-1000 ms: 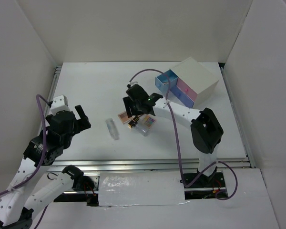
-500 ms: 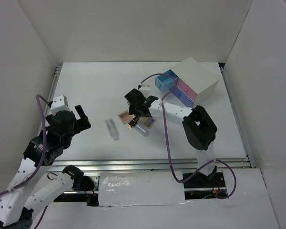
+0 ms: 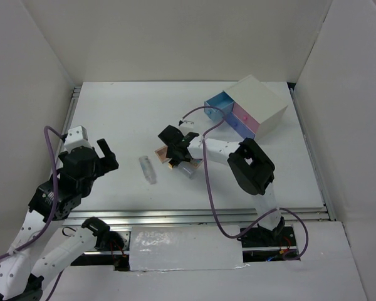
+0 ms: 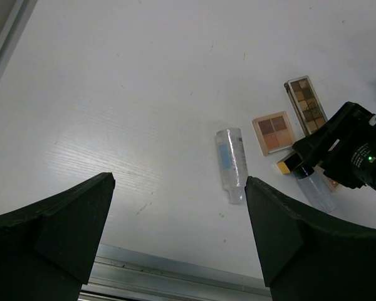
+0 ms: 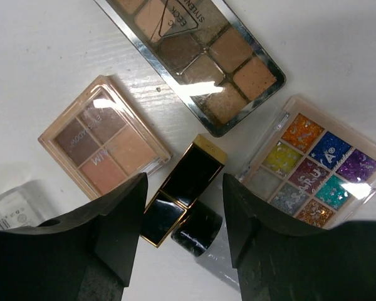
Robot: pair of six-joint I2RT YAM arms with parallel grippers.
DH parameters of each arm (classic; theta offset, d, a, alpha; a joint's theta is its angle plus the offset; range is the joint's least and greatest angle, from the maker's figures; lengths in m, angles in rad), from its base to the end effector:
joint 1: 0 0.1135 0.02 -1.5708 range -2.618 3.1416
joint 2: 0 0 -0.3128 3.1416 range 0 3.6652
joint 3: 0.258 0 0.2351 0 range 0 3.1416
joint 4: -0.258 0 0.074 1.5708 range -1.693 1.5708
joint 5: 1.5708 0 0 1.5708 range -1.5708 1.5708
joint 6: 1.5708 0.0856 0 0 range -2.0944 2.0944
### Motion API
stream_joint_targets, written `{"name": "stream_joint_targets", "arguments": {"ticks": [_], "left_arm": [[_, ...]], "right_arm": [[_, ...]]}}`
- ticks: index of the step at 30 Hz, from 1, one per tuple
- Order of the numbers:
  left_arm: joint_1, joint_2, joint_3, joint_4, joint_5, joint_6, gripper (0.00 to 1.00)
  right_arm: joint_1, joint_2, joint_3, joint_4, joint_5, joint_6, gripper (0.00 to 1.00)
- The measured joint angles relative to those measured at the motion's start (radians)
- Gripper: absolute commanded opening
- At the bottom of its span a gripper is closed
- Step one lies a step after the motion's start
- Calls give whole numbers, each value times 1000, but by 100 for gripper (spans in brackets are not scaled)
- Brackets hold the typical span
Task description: Organize the makeup
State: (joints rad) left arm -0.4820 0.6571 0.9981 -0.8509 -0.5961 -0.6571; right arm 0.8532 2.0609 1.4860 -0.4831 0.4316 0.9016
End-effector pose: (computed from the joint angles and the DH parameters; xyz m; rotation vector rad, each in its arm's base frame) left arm 0.1046 -0.0005 0.3664 -0.5223 1.9185 -0.1127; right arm 0.3328 0.3268 0.1840 0.2030 2.4821 0.1529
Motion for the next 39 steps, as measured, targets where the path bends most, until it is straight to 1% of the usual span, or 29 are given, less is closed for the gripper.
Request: {"name": "stream_joint_targets", "arguments": {"ticks": [4,5,6,8,9,17,24,28,32,35,38,39], "left_arm": [[0,-5,0,2,2,1,99],[0,-5,0,4,3,1,99],[0,-5,0,6,3,2,99],[0,-5,0,6,5,2,99],[0,-6,-1,7,6,2,99],[0,-7,-6,8,11,2,99],[0,-7,-6,8,12,2,99],[0,-7,-6,8,11,2,100],[0,-7,-6,8,11,2,99],[0,-7,-6,8,11,2,99],[0,-6,-6,8,11,2,99],[0,-6,-6,8,11,2,99]], "right_arm": [[0,6,0,3,-2,18,53],[0,9,0,3,-2,22,51],[0,13,0,3,-2,25,46],[0,18,0,10,-2,32,44],[0,19,0,11,-2,33,41],[0,17,-4,24,1,37,32],[0,-45,-70,88,-35,-11,31],[0,-105,-71,118,-53,-49,31],[-13,-167,-43,107,-45,-90,31],[-63,-208,18,90,-39,-125,31],[-183,-222,128,53,-38,-159,31],[-242,-221,179,40,-37,-169,31]]}}
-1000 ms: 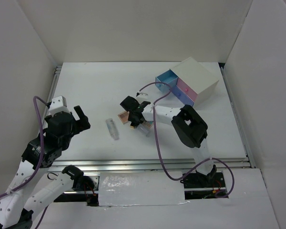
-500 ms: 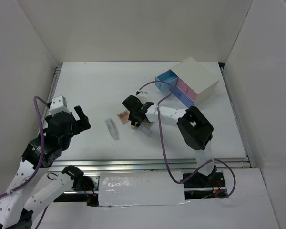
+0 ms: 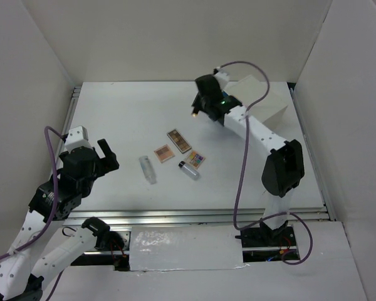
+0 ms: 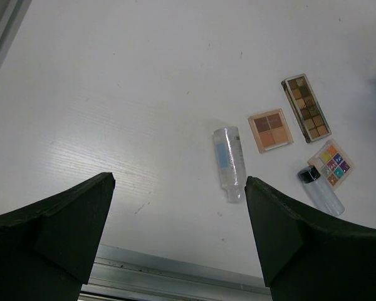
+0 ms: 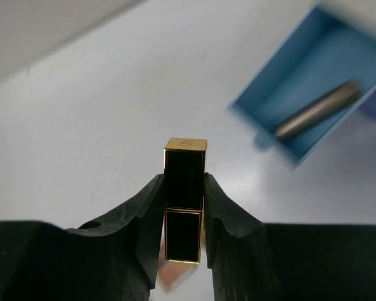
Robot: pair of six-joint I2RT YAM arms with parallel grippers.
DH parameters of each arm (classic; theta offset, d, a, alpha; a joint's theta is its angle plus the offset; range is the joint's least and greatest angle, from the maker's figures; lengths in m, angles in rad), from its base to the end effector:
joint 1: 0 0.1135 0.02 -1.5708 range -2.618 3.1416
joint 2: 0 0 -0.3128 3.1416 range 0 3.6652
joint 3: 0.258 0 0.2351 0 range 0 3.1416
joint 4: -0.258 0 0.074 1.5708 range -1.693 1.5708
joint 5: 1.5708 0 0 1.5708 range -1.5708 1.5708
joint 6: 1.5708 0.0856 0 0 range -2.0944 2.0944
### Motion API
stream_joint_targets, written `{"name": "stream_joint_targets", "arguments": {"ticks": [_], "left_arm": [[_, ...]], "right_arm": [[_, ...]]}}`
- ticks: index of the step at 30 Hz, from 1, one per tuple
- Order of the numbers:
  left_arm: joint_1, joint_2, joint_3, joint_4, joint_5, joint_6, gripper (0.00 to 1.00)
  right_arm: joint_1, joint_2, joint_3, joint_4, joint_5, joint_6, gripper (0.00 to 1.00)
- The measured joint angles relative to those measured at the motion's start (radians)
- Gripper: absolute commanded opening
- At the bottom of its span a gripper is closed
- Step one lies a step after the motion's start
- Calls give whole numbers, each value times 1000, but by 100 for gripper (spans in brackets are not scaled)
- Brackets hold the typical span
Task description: Organize the makeup
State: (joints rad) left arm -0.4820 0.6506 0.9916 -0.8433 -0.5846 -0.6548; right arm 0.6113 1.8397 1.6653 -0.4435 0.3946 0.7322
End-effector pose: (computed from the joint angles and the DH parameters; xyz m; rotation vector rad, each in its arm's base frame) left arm 0.1040 -0.0011 0.3655 -0.5156 1.9181 -0.1268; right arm 0.3973 0.2383 0.3460 0.3504 2.1272 0.3533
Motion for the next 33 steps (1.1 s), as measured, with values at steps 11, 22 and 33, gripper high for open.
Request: {"name": "stream_joint_targets", "arguments": {"ticks": [11,22,33], "left_arm": [[0,18,0,0,0,0,99],[1,21,0,0,1,1,100],[1,20,0,2,7,1,99]], "right_arm": [[-304,184,397,-151,5,-40,33],[-295,229,302,-178,-43,-19,68],[-219,94,201,-127,-66,-107,31]]}}
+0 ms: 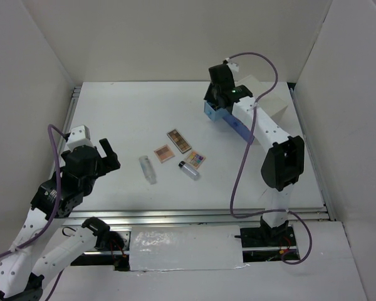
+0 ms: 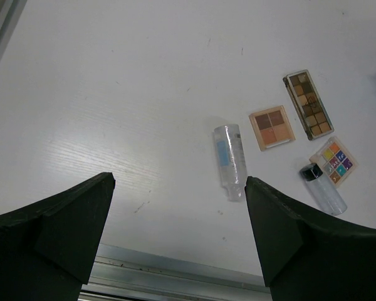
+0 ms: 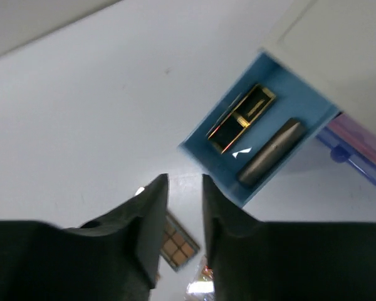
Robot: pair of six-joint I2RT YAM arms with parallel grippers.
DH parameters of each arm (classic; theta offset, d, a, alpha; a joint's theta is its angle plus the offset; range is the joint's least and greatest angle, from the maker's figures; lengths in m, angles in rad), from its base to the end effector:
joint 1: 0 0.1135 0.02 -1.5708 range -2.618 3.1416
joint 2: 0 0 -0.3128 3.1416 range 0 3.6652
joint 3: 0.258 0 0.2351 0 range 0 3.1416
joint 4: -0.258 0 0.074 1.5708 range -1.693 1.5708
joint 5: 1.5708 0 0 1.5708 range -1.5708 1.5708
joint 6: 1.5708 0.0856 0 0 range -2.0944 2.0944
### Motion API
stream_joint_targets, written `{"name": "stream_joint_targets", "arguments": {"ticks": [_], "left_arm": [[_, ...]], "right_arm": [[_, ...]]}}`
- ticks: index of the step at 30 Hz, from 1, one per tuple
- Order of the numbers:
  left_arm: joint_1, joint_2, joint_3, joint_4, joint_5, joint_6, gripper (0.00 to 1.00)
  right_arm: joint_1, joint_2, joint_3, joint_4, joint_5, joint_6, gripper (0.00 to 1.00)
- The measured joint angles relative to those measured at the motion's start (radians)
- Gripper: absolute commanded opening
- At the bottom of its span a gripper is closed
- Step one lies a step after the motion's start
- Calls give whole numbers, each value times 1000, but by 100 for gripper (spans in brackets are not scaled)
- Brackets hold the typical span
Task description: Organize the makeup
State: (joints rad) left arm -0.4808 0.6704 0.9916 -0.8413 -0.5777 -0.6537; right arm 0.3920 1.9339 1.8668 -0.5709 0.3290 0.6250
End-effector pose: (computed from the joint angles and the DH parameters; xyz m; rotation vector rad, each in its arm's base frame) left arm 0.1086 -0.0039 0.3641 -0.5090 1.9364 -0.1201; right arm 0.4601 0.1603 0.3582 0.4324 2.1344 0.2173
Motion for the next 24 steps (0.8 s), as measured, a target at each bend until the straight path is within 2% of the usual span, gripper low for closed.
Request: {"name": "stream_joint_targets", "arguments": {"ticks": [1,2,4,8,12,20,24], "left_arm": [[0,0,0,0,0,0,99],[0,0,0,1,0,0,99],[0,0,0,2,0,0,99],[0,0,0,5,1,1,99],[0,3,0,5,5,2,99],[0,7,0,5,7,3,99],[0,7,0,5,7,3,100]], "right_arm": [[26,-18,-19,10,-9,-26,27],[55,-34,-40,25,-27,-57,17],[106,-44,-71,40,-51,-117,10],[178,-11,-117,47,-56,-233,9],[166,54,-115,45,20,-315,9],[88,217,121,-18,141,-399,9],[67,241,157,-27,174,-422,9]]}}
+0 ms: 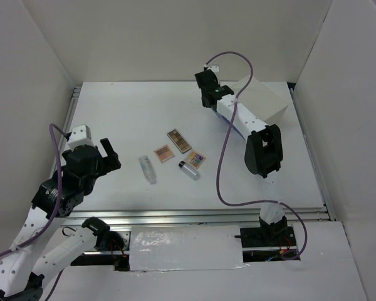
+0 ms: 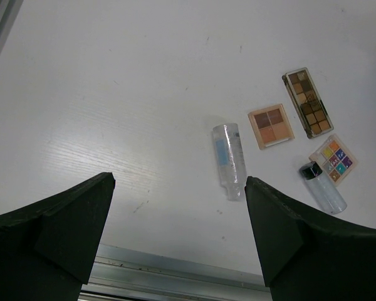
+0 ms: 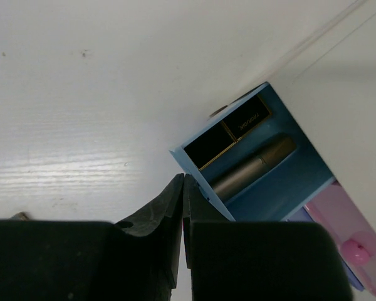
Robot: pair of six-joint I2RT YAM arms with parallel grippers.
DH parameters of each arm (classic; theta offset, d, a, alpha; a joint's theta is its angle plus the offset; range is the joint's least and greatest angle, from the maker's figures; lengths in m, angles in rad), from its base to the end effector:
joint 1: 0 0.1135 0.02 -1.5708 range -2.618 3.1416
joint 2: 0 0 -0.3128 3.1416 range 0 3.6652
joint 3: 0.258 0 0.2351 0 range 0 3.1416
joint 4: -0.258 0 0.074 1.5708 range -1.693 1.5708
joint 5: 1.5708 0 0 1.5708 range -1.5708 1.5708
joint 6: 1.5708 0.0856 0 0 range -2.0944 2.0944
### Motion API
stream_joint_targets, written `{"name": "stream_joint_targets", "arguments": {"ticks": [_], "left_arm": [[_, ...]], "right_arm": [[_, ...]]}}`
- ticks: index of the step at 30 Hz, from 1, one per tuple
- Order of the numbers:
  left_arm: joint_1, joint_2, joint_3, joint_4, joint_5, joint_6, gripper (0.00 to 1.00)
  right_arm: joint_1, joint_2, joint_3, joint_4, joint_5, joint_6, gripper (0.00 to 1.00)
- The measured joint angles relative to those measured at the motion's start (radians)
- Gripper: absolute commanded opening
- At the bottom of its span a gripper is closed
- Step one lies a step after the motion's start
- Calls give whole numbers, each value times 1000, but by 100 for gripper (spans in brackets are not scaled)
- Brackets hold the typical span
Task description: Organize the makeup
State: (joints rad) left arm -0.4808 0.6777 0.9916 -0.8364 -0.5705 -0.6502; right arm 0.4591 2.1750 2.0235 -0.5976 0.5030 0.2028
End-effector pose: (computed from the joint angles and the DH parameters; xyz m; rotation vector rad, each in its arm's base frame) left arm 0.1105 -0.0055 0.3640 -0.5015 1.9427 -0.1230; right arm 0.5029 0.2026 0.2944 -0.0370 2.2189 -0.2237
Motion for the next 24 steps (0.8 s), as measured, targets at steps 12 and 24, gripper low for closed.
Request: {"name": "stream_joint_targets", "arguments": {"ticks": [12,24], "left_arm": [[0,1,0,0,1,2,99],[1,21,0,3,9,19,99]], "right_arm": [[-31,79,47,0,66,-84,8],[-73,80,47,25,104,-160,10]]}}
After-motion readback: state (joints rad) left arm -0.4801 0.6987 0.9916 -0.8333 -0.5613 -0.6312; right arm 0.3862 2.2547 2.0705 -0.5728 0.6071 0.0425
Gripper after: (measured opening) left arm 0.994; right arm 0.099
